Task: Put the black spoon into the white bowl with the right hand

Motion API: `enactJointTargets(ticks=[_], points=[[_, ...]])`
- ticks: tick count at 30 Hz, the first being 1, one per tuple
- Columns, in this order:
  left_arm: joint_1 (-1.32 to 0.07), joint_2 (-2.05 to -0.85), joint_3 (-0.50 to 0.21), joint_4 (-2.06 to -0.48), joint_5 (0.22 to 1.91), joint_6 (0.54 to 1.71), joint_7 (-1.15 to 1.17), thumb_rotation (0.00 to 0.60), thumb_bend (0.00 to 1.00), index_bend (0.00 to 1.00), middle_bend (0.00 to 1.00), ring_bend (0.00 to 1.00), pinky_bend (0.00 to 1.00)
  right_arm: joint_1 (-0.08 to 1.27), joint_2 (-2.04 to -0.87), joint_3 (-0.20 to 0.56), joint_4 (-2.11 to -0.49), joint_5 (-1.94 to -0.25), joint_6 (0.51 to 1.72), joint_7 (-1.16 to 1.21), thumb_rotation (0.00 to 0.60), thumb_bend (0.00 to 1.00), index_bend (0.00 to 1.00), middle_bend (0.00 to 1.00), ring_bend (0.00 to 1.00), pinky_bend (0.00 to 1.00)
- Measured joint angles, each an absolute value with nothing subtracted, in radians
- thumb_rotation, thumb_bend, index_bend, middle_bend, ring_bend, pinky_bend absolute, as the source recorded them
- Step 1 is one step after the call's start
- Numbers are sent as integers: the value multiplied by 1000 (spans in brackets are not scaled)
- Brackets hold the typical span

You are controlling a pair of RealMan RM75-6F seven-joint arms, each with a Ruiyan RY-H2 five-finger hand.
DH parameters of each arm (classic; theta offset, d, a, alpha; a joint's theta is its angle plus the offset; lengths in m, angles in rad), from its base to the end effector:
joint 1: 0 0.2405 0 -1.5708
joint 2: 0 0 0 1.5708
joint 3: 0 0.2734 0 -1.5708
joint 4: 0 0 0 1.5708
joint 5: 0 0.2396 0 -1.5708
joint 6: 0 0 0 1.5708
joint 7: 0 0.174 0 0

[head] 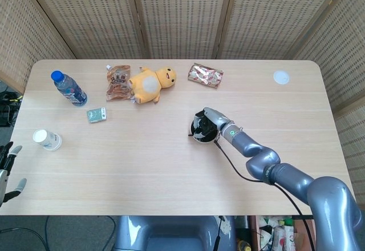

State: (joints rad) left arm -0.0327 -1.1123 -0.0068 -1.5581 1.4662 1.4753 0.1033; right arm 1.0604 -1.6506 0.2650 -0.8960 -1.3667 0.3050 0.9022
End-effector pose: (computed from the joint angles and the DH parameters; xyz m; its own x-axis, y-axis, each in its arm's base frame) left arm -0.3712 0.1862 0.1425 0.5353 0.0809 0.8408 0.8387 0.0675 -0.5404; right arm -0.1355 -0.5093 -0.0871 -0.1181 -0.6652 0.7373 -0.9858 -0.0107 -0.1676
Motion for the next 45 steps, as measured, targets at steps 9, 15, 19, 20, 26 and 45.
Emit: enactJointTargets(ticks=[9, 15, 19, 20, 26, 45], points=[[-36, -1114, -9, -1556, 1475, 1478, 95, 600, 342, 80, 10, 18, 0, 1005, -1588, 288, -971, -1334, 430, 850, 600, 0, 626, 879, 986, 1000], [-41, -1115, -13, -1548, 1482, 1481, 85, 600, 342, 81, 10, 18, 0, 927, -1543, 294, -1043, -1276, 571, 711, 600, 4, 625, 786, 881, 949], [-46, -1115, -16, -1544, 1490, 1482, 79, 600, 342, 81, 10, 18, 0, 872, -1516, 296, -1099, -1224, 658, 611, 600, 23, 625, 733, 805, 931], [-48, -1115, -17, -1543, 1492, 1482, 77, 600, 342, 80, 9, 18, 0, 855, -1508, 296, -1118, -1208, 687, 575, 600, 29, 625, 721, 786, 926], [-58, -1118, -19, -1538, 1504, 1480, 71, 600, 343, 80, 10, 18, 0, 766, -1469, 289, -1217, -1142, 856, 372, 600, 40, 626, 643, 674, 869], [-75, -1139, -22, -1528, 1554, 1510, 93, 600, 342, 80, 0, 18, 0, 485, -1390, 144, -1421, -1161, 1318, -210, 600, 84, 385, 239, 139, 258]])
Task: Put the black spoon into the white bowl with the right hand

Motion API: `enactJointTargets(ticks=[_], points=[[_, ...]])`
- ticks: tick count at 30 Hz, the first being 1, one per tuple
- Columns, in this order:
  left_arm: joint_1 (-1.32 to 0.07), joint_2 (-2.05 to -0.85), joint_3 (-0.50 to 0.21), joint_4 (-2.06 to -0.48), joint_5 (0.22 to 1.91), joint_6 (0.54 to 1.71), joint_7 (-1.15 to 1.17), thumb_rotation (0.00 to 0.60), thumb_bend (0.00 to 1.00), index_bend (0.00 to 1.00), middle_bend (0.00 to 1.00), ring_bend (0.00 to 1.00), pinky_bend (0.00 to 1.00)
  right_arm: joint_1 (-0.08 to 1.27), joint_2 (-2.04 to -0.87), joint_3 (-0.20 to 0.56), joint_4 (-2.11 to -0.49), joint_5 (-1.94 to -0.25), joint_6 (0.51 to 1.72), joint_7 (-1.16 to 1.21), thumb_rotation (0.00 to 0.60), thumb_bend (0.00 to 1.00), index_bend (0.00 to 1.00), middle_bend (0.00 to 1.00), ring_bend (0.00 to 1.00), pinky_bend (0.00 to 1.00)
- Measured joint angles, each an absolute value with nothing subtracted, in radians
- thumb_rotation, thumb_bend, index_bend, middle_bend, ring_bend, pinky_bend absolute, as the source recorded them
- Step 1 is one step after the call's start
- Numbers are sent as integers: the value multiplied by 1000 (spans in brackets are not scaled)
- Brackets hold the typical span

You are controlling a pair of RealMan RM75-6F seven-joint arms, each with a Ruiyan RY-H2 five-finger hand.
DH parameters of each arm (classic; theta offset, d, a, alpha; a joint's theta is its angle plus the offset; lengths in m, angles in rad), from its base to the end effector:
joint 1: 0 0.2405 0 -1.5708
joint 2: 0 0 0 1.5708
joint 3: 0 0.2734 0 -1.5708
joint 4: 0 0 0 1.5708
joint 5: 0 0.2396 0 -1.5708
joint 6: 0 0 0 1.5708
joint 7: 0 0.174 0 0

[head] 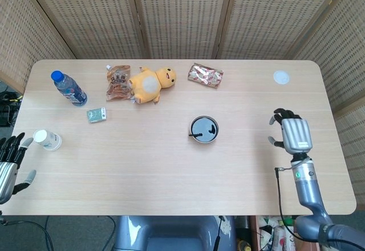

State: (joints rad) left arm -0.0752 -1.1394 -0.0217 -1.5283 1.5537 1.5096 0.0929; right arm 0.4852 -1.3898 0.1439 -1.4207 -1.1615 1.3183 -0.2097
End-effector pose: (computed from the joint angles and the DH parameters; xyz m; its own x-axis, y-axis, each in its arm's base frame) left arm -0.3491 0.2058 0.1370 0.5372 0.0006 0.8435 0.8425 -0.0492 -0.5365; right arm -0.2820 -0.3654 0.0684 0.4363 0.0361 0.8991 -0.8985 -0.0370 0.4374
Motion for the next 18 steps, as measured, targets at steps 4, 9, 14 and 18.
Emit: enactJointTargets(ticks=[4, 9, 14, 18], points=[[-73, -1139, -18, -1531, 1557, 1514, 93, 600, 343, 80, 0, 18, 0, 430, -1352, 106, -1488, -1170, 1350, -269, 600, 84, 344, 202, 102, 222], [-67, -1135, -14, -1532, 1561, 1523, 88, 600, 343, 81, 0, 18, 0, 366, -1327, 75, -1532, -1185, 1400, -291, 600, 84, 338, 195, 93, 207], [-65, -1134, -11, -1537, 1565, 1526, 86, 600, 343, 81, 0, 18, 0, 312, -1320, 62, -1560, -1203, 1458, -305, 600, 84, 338, 196, 93, 207], [-63, -1134, -9, -1540, 1568, 1529, 86, 600, 342, 81, 0, 18, 0, 283, -1314, 55, -1581, -1215, 1483, -312, 600, 85, 338, 197, 93, 207]])
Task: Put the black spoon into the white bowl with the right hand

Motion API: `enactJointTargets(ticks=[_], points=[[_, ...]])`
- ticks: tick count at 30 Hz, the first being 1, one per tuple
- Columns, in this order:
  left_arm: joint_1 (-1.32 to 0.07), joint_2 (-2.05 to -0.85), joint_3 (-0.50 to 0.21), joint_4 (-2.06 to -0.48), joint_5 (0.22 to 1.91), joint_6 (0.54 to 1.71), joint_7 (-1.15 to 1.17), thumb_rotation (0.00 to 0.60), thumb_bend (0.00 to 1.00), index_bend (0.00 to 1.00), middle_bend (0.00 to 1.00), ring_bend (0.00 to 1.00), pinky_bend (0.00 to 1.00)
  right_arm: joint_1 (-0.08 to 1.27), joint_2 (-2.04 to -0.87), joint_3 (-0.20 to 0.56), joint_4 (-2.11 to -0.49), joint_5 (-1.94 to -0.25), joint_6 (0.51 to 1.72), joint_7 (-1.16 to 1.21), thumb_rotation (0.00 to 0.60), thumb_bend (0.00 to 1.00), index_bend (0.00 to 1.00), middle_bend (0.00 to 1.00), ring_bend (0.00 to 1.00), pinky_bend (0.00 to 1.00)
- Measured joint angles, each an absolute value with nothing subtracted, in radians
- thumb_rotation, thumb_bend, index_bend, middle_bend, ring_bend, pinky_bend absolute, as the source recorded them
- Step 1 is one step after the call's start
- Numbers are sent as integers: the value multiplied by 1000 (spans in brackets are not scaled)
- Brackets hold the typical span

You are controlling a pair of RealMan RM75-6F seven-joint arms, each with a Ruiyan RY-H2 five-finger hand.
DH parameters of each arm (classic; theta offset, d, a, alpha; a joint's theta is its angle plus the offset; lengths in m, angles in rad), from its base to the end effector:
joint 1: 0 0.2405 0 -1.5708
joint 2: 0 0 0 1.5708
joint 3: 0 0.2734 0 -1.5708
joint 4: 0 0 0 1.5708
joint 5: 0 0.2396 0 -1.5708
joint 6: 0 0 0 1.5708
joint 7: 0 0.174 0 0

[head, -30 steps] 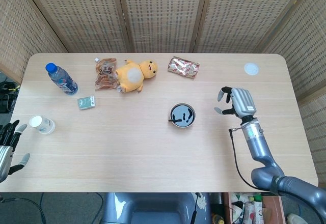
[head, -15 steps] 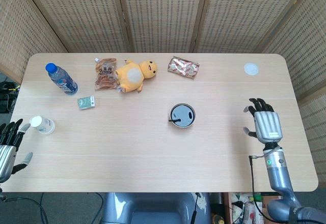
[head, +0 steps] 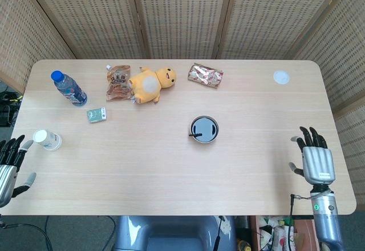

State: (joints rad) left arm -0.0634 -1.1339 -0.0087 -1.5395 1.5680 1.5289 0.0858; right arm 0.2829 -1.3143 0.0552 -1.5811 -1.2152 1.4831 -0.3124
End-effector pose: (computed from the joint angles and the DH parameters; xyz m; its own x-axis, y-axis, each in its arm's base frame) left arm -0.3471 0.1984 0.1375 0.5268 0.0000 0.8500 0.8488 -0.0537 -0.5260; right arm -0.3183 -0.2762 0.0865 0.5022 0.0081 0.8647 -0.8620 0.0847 0.4999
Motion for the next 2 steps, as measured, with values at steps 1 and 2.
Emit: enactJointTargets(ticks=[1, 2], points=[[-63, -1134, -8, -1540, 1569, 1530, 86, 600, 343, 81, 0, 18, 0, 277, -1312, 54, -1586, -1218, 1487, -314, 600, 85, 338, 197, 93, 207], [-63, -1134, -8, -1540, 1569, 1531, 86, 600, 343, 81, 0, 18, 0, 269, -1310, 52, -1591, -1220, 1492, -315, 600, 84, 338, 197, 93, 207]])
